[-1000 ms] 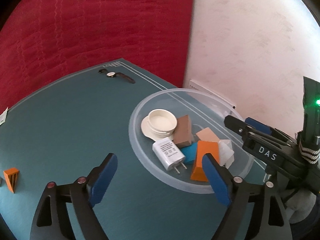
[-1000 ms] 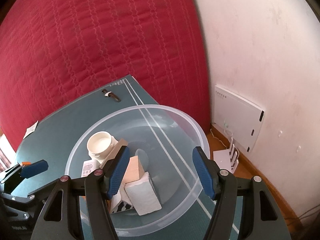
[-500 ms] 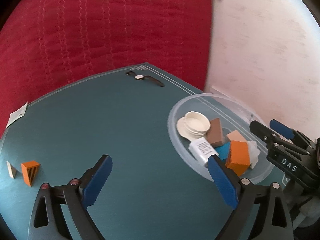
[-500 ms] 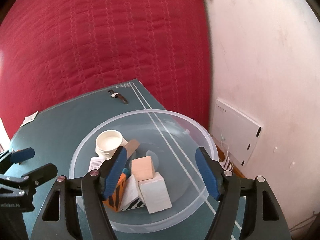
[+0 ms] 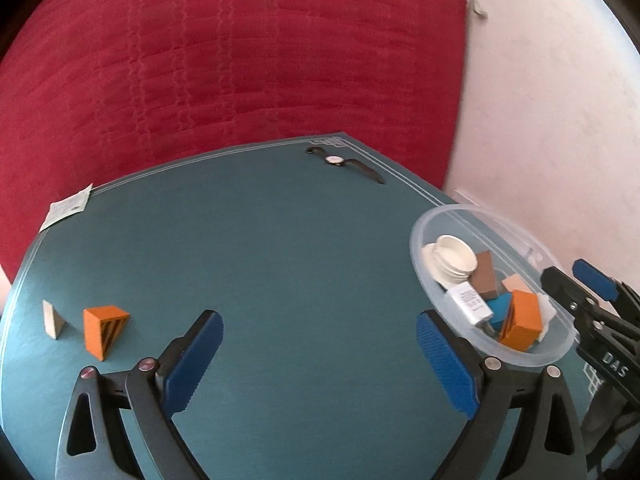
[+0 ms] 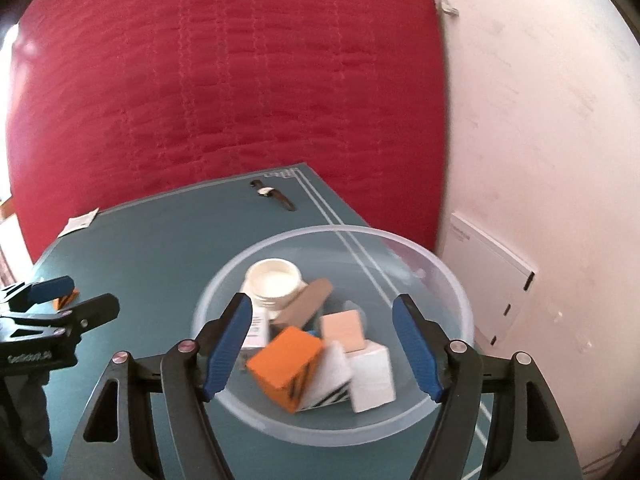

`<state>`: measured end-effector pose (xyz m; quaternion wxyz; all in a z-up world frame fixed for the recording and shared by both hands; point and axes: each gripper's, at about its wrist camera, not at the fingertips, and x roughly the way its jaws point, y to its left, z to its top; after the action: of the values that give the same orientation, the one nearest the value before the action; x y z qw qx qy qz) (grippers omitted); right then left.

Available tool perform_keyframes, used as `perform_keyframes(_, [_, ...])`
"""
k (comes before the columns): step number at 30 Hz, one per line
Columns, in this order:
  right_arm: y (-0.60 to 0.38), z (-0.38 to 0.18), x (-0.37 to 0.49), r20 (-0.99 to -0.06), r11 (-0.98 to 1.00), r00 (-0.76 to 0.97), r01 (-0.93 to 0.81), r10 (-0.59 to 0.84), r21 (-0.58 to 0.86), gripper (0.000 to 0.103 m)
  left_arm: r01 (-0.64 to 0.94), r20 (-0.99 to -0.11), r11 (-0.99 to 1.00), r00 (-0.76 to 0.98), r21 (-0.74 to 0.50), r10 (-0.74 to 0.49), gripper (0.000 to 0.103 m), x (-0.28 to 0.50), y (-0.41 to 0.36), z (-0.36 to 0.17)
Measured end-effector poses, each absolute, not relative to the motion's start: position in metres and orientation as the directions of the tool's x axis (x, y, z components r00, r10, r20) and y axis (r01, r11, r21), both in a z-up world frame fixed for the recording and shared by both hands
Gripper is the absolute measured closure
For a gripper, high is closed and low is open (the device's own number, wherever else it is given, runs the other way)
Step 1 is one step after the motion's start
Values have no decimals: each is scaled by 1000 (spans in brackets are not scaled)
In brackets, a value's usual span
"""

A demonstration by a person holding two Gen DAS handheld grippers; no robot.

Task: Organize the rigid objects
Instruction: 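Move both open tools away from the clear bowl toward the remaining blocks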

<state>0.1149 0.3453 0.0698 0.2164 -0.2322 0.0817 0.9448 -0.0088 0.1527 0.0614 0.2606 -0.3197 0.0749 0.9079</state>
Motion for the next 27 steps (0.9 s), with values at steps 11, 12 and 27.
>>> perform_keyframes(11, [303, 74, 96, -484, -930, -826, -363, 290, 62, 26, -442, -615, -896, -694, -46, 374, 3, -20, 106, 60])
perform_keyframes(12, [296, 74, 92, -486, -936, -830, -346, 274, 63, 26, -437, -616, -898, -695, -46, 370, 3, -21, 104, 60])
perform_keyframes(27, [213, 48, 45, -602, -990, -797, -112, 36, 90, 26, -293, -627, -955, -735, -49, 258, 3, -42, 32, 55])
